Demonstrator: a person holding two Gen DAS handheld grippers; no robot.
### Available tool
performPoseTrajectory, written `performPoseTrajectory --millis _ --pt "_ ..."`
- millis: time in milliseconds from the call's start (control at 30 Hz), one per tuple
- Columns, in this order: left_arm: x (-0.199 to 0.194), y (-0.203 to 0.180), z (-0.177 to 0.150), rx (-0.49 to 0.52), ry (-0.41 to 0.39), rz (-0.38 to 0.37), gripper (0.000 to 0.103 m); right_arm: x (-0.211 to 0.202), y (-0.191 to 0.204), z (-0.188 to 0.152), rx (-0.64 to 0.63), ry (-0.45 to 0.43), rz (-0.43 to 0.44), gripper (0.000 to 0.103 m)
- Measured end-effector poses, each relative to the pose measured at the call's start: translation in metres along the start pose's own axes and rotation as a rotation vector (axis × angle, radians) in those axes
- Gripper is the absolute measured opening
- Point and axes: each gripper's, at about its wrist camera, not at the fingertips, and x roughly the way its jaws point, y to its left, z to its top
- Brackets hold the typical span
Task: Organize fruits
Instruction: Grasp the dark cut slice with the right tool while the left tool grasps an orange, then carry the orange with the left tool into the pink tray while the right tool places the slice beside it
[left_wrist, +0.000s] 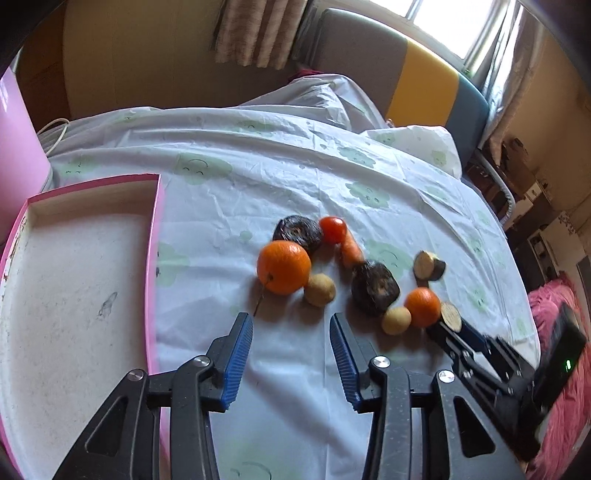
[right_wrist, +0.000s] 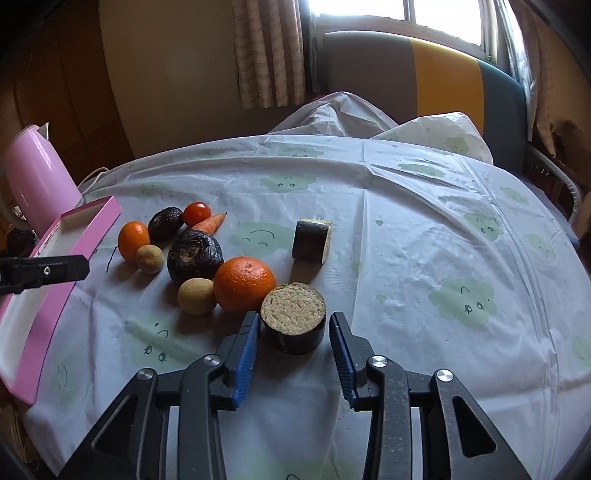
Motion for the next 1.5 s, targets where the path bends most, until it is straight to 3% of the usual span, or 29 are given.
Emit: performPoseTrajectory --millis 500,600,700,800,1200,1500 --pt "0.043 0.004 0.028 -0.082 -0.009 0.026 0.045 0.005 -0.006 -0.004 0.034 0.006 0.039 0.038" --pt "0.046 0.006 0.027 -0.08 -0.008 0.019 0.041 0.007 -0.003 -0.003 0.022 0.011 0.029 0.04" --pt "0.045 0.006 0.026 -0.066 -0.02 0.01 0.039 0.007 0.0 -0.003 0.011 0.013 0.032 0.044" --pt "0.04 0.004 0.022 -0.044 -0.034 0.016 0.038 0.006 -0.001 -0.005 0.016 0.002 0.008 0.036" --pt "0.019 -0.012 -0.007 0.066 -0.097 0.08 0.038 0.005 0.004 -0.005 -0.009 0.001 -0.022 0.035" --pt "-0.013 -0.019 -0.024 0.109 -0.17 0.079 0.038 -0.009 0.008 -0.008 0.0 0.007 -0.063 0.035"
